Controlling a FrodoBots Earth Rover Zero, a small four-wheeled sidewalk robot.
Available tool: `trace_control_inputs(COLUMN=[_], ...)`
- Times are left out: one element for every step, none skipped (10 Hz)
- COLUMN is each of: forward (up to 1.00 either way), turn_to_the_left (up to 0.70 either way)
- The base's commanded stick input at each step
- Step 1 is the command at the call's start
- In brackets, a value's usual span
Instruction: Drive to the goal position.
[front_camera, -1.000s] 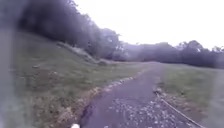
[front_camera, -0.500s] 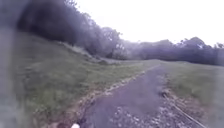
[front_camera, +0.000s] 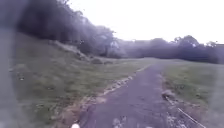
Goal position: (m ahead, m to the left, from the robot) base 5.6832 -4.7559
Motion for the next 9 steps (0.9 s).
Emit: trace_control_inputs(forward=[0.7,0.7,0.7,0.7,0.7,0.7,0.7,0.7,0.7], turn_to_the_left=[0.0,0.0,0.0,0.0,0.0,-0.01,-0.03,-0.04,-0.3])
